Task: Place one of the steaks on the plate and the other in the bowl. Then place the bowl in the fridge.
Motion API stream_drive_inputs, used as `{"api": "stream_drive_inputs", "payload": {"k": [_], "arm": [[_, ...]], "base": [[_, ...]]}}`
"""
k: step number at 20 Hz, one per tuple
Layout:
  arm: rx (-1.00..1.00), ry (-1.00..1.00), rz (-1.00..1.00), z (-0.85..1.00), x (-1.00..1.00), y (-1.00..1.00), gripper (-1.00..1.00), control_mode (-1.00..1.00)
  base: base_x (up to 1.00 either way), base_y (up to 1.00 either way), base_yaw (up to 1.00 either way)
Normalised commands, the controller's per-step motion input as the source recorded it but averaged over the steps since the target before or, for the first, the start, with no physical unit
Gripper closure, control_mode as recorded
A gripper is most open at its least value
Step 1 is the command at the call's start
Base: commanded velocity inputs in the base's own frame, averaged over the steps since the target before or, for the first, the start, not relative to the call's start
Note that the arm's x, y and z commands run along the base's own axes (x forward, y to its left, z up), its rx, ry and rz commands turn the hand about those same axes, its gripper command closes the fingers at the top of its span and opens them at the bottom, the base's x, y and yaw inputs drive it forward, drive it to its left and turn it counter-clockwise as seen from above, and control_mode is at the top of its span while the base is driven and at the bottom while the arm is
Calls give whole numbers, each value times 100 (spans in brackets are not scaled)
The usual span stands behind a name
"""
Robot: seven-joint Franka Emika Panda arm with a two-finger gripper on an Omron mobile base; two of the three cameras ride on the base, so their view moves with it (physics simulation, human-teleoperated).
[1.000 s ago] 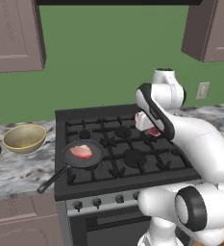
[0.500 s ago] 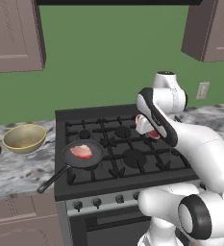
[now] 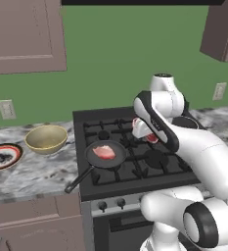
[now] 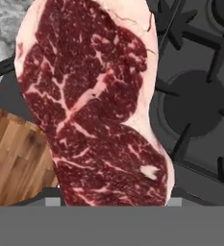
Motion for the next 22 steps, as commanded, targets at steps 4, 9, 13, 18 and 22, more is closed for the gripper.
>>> {"api": "stream_drive_inputs", "payload": {"k": [4, 9, 13, 18, 22], "arm": [[0, 0, 0, 0, 0, 0, 100, 100], [0, 0, 0, 0, 0, 0, 100, 100], [0, 0, 0, 0, 0, 0, 100, 100], [0, 0, 0, 0, 0, 0, 100, 100], [0, 0, 0, 0, 0, 0, 100, 100]], "base": [[0, 91, 0], [0, 86, 0], [0, 52, -1], [8, 30, -3], [21, 4, 0]]}}
